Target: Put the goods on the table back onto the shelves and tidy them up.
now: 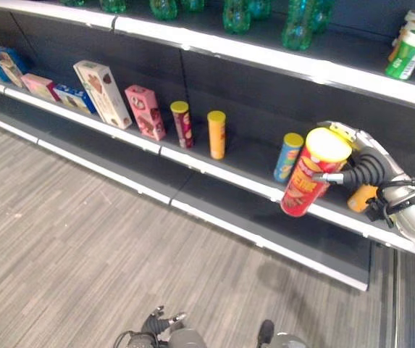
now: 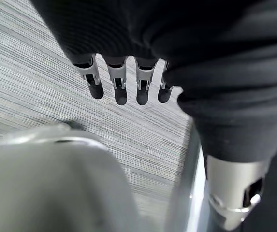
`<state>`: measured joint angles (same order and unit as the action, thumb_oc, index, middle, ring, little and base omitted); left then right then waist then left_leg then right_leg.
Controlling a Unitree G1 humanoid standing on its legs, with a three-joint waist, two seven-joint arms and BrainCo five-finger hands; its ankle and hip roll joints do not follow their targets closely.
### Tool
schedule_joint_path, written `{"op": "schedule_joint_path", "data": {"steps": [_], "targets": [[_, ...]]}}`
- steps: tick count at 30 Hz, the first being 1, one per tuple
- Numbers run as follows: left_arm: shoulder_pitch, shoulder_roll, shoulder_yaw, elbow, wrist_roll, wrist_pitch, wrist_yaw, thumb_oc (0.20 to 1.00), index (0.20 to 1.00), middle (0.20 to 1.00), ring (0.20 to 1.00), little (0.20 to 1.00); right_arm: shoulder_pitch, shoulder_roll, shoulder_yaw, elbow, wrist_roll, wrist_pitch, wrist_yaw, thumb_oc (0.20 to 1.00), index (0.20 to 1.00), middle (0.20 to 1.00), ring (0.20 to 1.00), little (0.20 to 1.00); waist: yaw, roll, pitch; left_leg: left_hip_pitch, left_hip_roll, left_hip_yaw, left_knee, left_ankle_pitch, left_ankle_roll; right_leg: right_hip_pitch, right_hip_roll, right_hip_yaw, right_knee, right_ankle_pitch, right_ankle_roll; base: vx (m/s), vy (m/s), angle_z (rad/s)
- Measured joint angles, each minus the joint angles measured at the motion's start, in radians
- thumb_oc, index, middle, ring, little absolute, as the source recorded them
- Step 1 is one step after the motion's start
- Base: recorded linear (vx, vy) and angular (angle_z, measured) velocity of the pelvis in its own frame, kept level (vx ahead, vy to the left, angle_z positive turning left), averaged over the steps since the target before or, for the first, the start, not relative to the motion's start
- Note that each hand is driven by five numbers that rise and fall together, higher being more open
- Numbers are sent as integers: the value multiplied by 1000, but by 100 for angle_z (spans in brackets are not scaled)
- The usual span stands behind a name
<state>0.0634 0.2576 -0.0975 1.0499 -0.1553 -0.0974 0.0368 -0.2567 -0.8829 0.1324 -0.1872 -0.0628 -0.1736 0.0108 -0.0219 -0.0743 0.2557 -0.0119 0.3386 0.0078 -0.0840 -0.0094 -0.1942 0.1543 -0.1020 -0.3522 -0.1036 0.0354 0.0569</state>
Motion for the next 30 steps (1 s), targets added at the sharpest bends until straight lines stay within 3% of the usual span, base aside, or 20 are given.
{"op": "schedule_joint_path", "data": {"steps": [2,5,6,7,8,9,12,14,16,17,18,19,20,24,27,28,30], "targets": [[-1,-1,-4,4,0,-1,1,1000,1000,1000,1000,1000,3,-4,2,8,2,0,1,200,200,200,200,200,7,19,4,-56,21,-25,-14,10,-2,-5,-5,29,0,-3,6,196,241,-19],[3,-4,-16,12,0,1,0,1000,1000,1000,1000,1000,32,-4,-7,6,4,1,-3,200,200,200,200,200,0,50,-2,-105,-8,-7,3,11,7,18,-44,34,0,-24,49,255,343,-21],[0,6,-12,16,0,2,0,1000,1000,1000,1000,1000,34,13,-2,5,3,2,-2,200,200,200,200,200,9,33,0,-104,-43,-13,37,78,3,22,-81,57,0,-28,54,302,424,-66],[-13,30,-14,25,0,2,2,1000,1000,1000,1000,1000,41,40,5,-13,3,1,1,200,200,200,200,200,28,-6,0,-111,-123,-6,102,103,13,21,-144,110,4,-52,41,320,456,-59],[-37,45,-14,42,0,5,3,1000,1000,1000,1000,1000,47,56,5,-29,3,0,1,200,200,200,200,200,28,-37,-6,-117,-165,12,146,101,37,31,-183,128,22,-45,23,302,416,-26],[-63,62,-17,60,0,11,3,1000,1000,1000,1000,1000,59,76,4,-39,2,0,1,200,200,200,200,200,23,-53,-13,-123,-201,21,173,75,67,29,-209,125,55,8,23,275,403,1],[-111,88,-28,43,4,9,8,1000,1000,1000,1000,1000,52,137,7,-47,-4,6,8,200,200,200,200,200,32,-50,-16,-61,-229,75,132,63,113,-14,-246,159,117,155,49,216,427,-31],[-110,98,-38,48,12,13,15,1000,1000,1000,1000,1000,0,157,42,-76,-11,22,15,200,200,200,200,200,19,-46,-16,16,-264,158,54,71,170,-107,-292,198,213,281,119,147,461,-92],[-107,90,-37,42,13,11,20,1000,1000,1000,1000,1000,6,151,53,-68,-16,25,19,200,200,200,200,200,-5,-45,-24,55,-284,175,13,66,207,-126,-304,158,281,218,175,146,360,-45],[-100,87,-37,40,17,12,22,1000,1000,1000,1000,1000,-2,151,59,-68,-17,35,21,200,200,200,200,200,-1,-61,-34,85,-329,210,-8,60,222,-129,-332,99,285,251,156,232,412,-33],[-97,83,-56,47,22,12,23,1000,1000,1000,1000,1000,25,146,63,-42,-17,37,22,200,200,200,200,200,-14,-41,-25,117,-326,199,-10,35,259,-205,-322,164,452,210,189,225,338,-27],[-89,74,-52,50,22,13,26,1000,1000,1000,1000,1000,47,144,65,-37,-17,40,27,200,200,200,200,200,-14,-18,-25,124,-305,198,-10,30,264,-224,-262,199,446,95,176,151,144,8],[-74,70,-55,55,22,13,27,1000,1000,1000,1000,1000,49,140,71,-36,-17,42,31,200,200,200,200,200,-22,-9,-24,132,-298,201,-10,28,267,-224,-224,180,375,52,173,119,60,6],[-44,30,-61,67,24,14,25,1000,1000,1000,1000,1000,44,127,70,-35,-15,39,32,200,200,200,200,200,-40,-21,-32,144,-317,208,-15,5,256,-274,-138,48,68,67,162,129,41,1],[-16,12,-61,61,29,13,22,1000,1000,1000,1000,1000,44,119,71,-32,-14,39,32,200,200,200,200,200,-48,-39,-43,186,-336,205,-16,-13,225,-254,-136,-46,51,60,161,74,-17,13],[-3,15,-53,62,34,14,23,1000,1000,1000,1000,1000,43,116,70,-30,-14,38,31,200,200,200,200,200,-47,-53,-54,202,-344,203,-15,-27,204,-237,-135,-56,41,87,124,108,-65,-11],[17,13,-51,45,45,14,22,1000,1000,1000,1000,1000,41,108,71,-23,-14,38,27,200,200,200,200,200,-47,-26,-70,212,-308,203,-15,-40,176,-233,-102,-61,43,107,114,117,-71,-9]]}}
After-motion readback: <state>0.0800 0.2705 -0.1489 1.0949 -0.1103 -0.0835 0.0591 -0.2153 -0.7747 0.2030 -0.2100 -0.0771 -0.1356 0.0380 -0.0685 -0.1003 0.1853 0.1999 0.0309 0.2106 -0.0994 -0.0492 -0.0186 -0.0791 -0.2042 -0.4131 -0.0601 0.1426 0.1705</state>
